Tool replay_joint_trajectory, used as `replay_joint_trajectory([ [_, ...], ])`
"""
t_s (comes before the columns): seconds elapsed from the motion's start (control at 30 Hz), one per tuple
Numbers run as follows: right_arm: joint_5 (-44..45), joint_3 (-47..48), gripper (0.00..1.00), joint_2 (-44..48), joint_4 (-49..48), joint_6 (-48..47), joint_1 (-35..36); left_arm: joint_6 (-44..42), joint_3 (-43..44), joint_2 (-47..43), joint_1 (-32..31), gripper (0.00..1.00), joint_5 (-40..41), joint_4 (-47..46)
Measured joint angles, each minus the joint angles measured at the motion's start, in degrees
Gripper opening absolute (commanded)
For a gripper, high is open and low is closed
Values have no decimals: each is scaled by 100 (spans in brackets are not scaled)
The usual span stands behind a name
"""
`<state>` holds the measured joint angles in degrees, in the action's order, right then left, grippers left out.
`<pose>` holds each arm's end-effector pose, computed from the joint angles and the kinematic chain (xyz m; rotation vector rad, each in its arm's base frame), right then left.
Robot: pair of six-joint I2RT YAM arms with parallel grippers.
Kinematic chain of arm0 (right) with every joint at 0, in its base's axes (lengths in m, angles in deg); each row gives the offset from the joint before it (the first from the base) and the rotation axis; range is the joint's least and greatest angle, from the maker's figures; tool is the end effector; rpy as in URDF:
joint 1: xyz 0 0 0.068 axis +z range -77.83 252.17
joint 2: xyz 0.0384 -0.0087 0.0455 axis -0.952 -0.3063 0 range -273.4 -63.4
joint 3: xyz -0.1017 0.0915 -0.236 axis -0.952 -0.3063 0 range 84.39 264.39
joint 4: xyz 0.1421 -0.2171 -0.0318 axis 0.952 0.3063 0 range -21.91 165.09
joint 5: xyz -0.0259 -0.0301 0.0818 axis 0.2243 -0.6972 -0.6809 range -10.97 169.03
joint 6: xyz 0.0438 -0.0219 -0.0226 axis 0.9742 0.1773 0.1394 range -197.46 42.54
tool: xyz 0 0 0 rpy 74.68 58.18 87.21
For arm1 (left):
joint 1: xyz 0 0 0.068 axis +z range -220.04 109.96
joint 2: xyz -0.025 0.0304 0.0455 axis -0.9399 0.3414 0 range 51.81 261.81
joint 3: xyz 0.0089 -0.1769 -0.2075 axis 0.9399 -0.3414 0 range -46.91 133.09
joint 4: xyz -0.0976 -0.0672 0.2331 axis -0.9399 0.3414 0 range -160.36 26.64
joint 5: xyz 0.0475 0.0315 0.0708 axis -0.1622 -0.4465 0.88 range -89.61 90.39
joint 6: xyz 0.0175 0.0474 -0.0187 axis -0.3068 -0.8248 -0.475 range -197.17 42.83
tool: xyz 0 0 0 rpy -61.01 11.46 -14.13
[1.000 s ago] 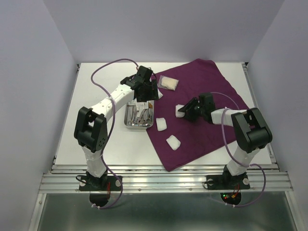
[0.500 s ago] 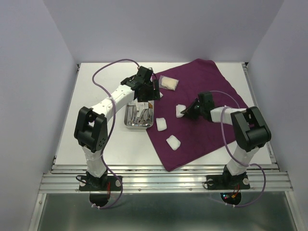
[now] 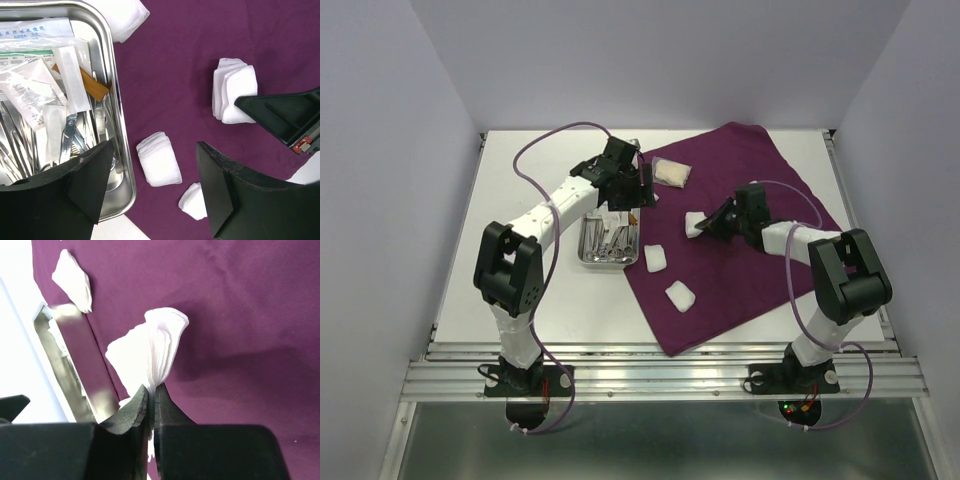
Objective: Prepare the surgical pack
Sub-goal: Pick up the medical item from the surgical kit, then place the medical item in the container.
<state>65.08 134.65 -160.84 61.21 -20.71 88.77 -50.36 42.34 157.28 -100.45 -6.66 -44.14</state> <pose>0.3306 0.1076 0.1660 0.7044 2.3289 0.9100 0.3628 -0.2180 0.2835 0.1403 2.3900 -0.6344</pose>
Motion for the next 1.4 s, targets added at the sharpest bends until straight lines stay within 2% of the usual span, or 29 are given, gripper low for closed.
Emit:
replay_joint_trajectory([
  [0.2, -42, 216, 1, 0, 42, -26, 87, -61, 0, -63, 212, 77, 79, 133],
  [0.53, 44, 1276, 1, -114, 90, -70, 973, -140, 144, -981, 1113, 77, 621, 643],
  [0.77, 9, 2527, 1, -1106, 44, 4, 1934, -2, 243, -1670, 1482, 77, 988, 817],
  [0.93, -122, 3034, 1, -1823, 31, 166, 2404, 70, 243, -2033, 1674, 77, 1084, 844],
  [1.4, -330, 3591, 1, -2636, 46, 568, 2817, 72, 52, -2144, 1805, 76, 1117, 892],
])
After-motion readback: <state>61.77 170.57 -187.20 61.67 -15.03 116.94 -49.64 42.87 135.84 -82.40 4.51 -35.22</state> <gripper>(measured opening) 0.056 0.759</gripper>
